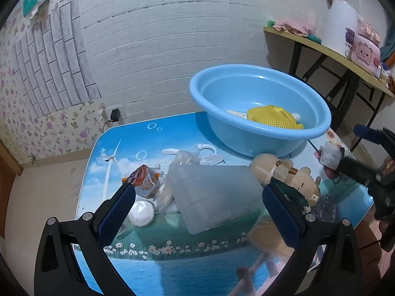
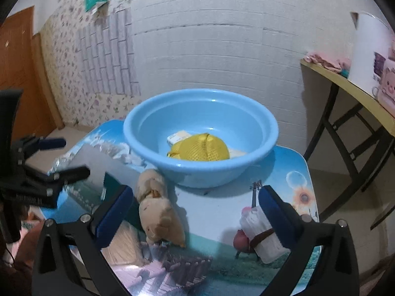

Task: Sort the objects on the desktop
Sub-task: 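Withdraw both tools from the basin back over the table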

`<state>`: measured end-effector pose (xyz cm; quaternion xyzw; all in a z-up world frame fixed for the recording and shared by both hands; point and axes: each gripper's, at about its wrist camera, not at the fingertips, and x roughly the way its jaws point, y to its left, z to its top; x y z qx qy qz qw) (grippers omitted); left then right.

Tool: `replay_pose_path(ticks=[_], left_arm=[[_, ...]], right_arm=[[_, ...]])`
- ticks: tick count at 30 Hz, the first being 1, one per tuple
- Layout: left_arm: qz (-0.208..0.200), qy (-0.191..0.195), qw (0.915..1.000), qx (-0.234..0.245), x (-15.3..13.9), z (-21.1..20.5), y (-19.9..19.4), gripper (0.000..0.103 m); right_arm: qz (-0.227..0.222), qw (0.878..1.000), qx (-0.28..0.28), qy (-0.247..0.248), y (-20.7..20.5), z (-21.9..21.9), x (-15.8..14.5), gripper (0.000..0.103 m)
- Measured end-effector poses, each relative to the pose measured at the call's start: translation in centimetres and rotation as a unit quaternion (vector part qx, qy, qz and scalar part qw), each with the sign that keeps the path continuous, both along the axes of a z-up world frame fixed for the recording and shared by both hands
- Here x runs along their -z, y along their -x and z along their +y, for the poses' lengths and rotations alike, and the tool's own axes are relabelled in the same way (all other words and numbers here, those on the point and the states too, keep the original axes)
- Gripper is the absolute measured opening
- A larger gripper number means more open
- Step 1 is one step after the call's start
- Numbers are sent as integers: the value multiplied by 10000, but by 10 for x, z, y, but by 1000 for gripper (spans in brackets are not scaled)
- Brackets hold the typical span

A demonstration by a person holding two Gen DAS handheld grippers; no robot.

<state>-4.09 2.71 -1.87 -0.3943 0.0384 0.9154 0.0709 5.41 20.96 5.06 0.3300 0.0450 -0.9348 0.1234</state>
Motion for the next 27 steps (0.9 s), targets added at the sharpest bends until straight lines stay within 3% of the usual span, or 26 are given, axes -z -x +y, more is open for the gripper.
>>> replay_pose_path(ticks=[9,27], left_arm=[[-108,-46,9996,-237,6,-14,-2,103],[-144,51,9989,-447,16,-37,-5,103]], right_arm=[[-1,9995,320,-1,-3,10,1,103],[-331,9983,446,185,-3,21,16,103]])
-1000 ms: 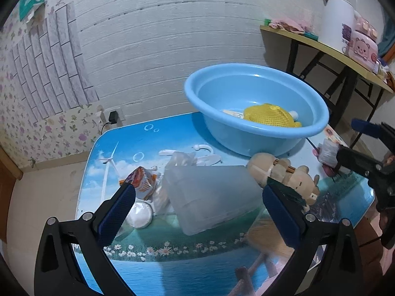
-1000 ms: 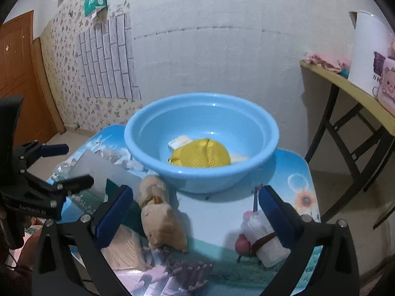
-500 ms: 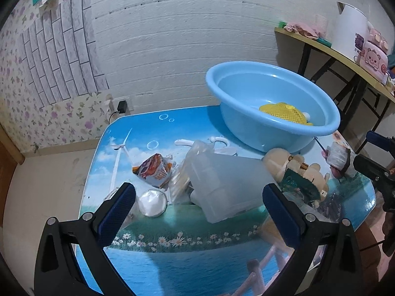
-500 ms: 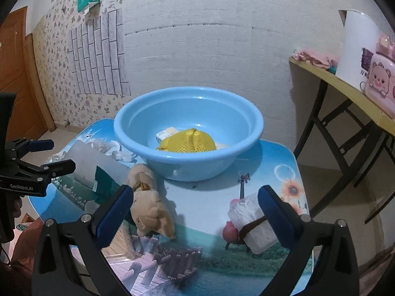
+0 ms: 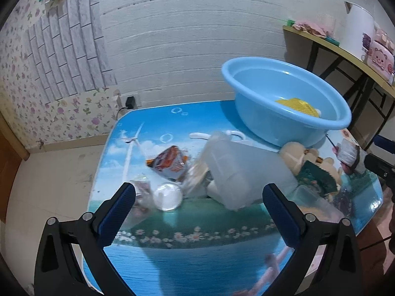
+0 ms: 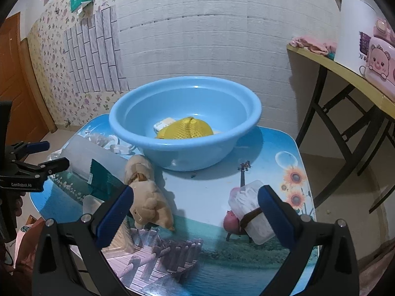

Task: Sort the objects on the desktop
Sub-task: 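Withdraw both tools from the basin back over the table, then grasp the clear snack bag with the left tool while the right tool grasps the strapped white box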

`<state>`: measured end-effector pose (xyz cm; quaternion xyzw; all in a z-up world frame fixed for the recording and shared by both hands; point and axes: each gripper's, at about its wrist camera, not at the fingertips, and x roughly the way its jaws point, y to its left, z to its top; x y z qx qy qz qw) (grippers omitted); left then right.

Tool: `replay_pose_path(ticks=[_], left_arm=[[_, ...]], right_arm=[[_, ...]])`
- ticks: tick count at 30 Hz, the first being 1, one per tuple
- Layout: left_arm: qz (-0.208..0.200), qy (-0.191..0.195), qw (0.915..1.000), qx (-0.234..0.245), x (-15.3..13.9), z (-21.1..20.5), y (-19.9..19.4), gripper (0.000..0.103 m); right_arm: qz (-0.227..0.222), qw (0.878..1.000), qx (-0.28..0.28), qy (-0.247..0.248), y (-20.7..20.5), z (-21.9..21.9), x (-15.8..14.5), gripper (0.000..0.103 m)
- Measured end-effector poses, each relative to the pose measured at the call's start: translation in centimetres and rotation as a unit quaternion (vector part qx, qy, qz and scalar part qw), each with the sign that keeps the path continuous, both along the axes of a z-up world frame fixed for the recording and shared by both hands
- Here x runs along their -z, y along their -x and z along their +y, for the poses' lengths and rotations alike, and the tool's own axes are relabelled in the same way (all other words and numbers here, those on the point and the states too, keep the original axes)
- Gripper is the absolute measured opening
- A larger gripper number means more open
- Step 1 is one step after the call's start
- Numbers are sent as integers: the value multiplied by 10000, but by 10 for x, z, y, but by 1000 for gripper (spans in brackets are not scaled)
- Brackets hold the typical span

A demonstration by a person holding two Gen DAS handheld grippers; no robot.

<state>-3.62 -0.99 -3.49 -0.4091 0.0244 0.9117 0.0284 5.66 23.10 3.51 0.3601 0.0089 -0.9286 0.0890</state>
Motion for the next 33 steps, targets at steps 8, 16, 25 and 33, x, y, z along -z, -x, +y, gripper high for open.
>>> replay_pose_path(ticks=[8,16,25,33], left_arm=[[-3,21,10000,-66,4,-14,-4,103],[-85,-95,9998,161,9,-6,-4,103],[-137,-7,9998,168,13,-7,-6,103],[-233,59,9997,17,22,-23,-15,103]], right_arm=[[-121,9998,107,64,3,4,6,103],[-182,9997,120,66,4,4,10,102],[-222,9996,197,22,1,9,13,102],[-322,9990,302,77,-5,20,21,98]])
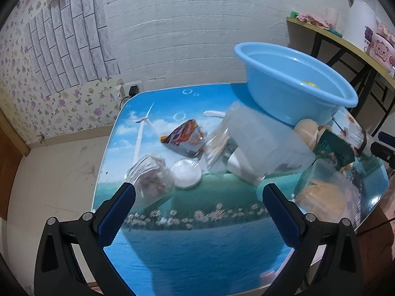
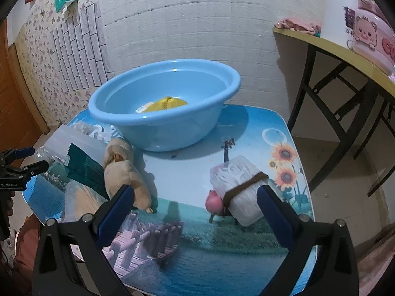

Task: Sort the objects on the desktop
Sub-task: 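Grasp the clear snack bag with the left tool while the right tool grasps the strapped white box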

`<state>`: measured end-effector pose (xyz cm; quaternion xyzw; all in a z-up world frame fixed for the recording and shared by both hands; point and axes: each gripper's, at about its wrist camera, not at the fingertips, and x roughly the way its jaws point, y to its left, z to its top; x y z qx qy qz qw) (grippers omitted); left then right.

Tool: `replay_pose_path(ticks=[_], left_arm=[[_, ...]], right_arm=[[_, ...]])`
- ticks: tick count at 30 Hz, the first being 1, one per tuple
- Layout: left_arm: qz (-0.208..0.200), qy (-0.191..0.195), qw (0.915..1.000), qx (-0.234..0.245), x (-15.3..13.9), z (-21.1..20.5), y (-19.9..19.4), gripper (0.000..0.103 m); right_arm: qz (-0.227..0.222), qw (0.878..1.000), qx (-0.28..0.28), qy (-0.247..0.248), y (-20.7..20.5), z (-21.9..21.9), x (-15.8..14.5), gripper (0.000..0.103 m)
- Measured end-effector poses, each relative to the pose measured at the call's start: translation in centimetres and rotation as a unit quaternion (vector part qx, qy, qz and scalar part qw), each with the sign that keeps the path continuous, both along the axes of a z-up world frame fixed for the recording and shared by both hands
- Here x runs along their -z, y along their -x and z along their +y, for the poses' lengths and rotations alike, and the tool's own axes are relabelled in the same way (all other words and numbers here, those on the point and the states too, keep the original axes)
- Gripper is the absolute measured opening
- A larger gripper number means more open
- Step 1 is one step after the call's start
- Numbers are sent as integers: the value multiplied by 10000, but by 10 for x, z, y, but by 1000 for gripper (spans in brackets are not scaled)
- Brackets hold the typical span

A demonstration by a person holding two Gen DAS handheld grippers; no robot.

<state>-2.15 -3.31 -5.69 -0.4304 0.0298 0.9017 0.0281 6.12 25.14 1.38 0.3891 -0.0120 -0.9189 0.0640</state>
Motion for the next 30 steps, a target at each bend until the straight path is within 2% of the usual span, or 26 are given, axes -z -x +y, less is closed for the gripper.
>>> replay_pose_path(ticks=[7,16,20,24,30], left_arm=[[-106,10,9996,-272,9,-21,-7,103],[-52,101,9977,-665,16,-50,0,103],[-50,-124,9968,-787,18,-64,7,103],[-139,-456,9947,-915,25,-75,18,103],[-65,-563,9944,-896,31,-72,30,102]], right_arm=[[-2,10000,40,-33,1,2,2,97],[48,9997,212,-131,3,14,0,97],[21,9991,354,-212,4,24,1,97],[-147,9991,404,-63,5,32,4,97],[-170,9980,422,-443,5,37,9,97]])
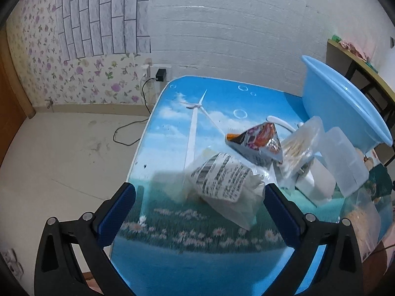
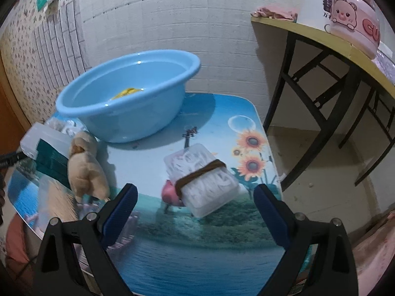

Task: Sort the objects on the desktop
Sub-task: 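Grasp the clear snack bag with the left tool while the right tool grasps the strapped white box, then carry the snack bag and strapped white box into the blue basin and release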

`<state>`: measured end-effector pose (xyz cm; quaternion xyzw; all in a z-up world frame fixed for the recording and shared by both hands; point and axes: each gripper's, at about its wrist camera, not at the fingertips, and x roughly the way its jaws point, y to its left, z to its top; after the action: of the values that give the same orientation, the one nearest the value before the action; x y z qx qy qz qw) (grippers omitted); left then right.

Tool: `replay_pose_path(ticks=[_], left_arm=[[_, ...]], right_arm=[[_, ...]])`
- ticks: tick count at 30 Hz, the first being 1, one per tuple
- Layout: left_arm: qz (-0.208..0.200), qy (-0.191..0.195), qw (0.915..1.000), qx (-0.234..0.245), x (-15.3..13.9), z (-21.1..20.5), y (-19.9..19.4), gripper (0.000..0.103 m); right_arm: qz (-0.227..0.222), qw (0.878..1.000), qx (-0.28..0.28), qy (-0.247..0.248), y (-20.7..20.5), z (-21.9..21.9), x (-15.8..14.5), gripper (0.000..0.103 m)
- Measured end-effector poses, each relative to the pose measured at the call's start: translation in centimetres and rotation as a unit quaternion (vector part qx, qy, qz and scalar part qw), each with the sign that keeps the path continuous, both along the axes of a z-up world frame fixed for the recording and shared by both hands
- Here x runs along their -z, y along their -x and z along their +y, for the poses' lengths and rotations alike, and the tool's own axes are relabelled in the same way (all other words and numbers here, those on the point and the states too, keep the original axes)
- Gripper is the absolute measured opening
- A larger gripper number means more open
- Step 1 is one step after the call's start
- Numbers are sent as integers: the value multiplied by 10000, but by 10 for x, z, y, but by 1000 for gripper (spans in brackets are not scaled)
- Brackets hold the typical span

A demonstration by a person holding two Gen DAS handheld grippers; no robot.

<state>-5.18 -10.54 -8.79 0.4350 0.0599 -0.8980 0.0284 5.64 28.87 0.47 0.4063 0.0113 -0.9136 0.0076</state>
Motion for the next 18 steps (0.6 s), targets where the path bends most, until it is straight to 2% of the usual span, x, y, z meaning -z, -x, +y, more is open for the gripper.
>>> replay_pose_path(ticks=[2,4,7,13,14,16,18], left_arm=[[48,-45,9999,121,-1,4,1,86],[31,-123,9994,319,-1,9,2,55],[6,136,9990,427,-2,18,1,49],[69,46,9988,478,-10,16,-9,45],[74,35,9988,481,-12,16,-12,45],[59,5,9987,500,-14,16,-17,45],[62,4,9986,519,-16,18,-23,45]], right_arm=[[52,10000,-30,-74,1,3,1,97],[46,9999,-30,-127,7,7,3,97],[8,9999,-86,-144,15,8,8,97],[-106,9996,-185,-197,25,6,17,95],[-125,9996,-189,-181,25,7,18,91],[-305,9990,-314,2,26,8,21,62],[-322,9990,-270,153,22,10,20,62]])
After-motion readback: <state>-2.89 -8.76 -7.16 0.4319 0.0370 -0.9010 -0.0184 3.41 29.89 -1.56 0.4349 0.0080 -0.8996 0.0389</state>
